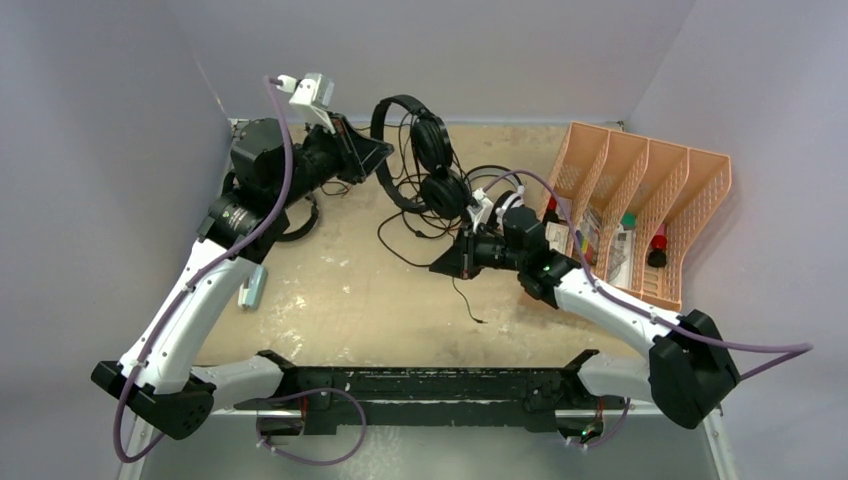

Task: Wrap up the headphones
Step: Wrap the headphones cable around the headphones.

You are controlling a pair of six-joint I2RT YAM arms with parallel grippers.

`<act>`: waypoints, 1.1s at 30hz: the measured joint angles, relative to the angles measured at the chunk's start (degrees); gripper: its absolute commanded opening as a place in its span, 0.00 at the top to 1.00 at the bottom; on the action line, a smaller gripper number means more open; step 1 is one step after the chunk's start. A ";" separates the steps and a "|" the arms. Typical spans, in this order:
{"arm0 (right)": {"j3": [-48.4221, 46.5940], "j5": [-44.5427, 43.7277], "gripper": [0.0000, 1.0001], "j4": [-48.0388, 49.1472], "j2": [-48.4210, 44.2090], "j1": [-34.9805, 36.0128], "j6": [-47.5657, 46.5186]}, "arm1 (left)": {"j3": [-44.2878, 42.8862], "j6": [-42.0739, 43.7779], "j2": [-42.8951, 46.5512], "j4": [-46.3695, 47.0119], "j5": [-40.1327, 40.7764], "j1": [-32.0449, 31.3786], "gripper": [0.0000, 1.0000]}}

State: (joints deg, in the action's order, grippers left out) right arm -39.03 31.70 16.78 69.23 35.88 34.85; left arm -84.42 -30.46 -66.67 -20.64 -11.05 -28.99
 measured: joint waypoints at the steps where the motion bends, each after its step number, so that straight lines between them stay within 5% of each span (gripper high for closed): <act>1: 0.04 1.01 1.00 -0.04 0.09 -0.48 0.09 | 0.00 0.39 0.00 0.35 -2.10 0.00 1.00; 6: -0.39 2.43 1.00 -3.10 -0.61 -6.03 -0.35 | 0.00 6.32 0.24 -1.27 -7.08 0.00 1.00; 14: -7.37 6.03 1.00 -15.19 -0.68 -15.06 -4.81 | 7.45 20.63 5.14 -7.50 -3.37 -0.35 1.00; 24: -19.28 17.29 1.00 -28.52 8.44 -19.89 -12.59 | 15.96 34.93 2.05 -13.57 18.58 -14.71 1.00; 33: -28.15 20.04 1.00 -40.04 10.12 -19.87 -19.26 | 19.23 39.15 -4.70 -14.36 32.13 -19.47 1.00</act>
State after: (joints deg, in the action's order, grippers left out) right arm -67.18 51.75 -23.27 79.35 16.01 15.59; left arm -65.19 8.69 -71.37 -35.00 21.08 -48.47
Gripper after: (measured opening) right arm 0.004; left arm 0.039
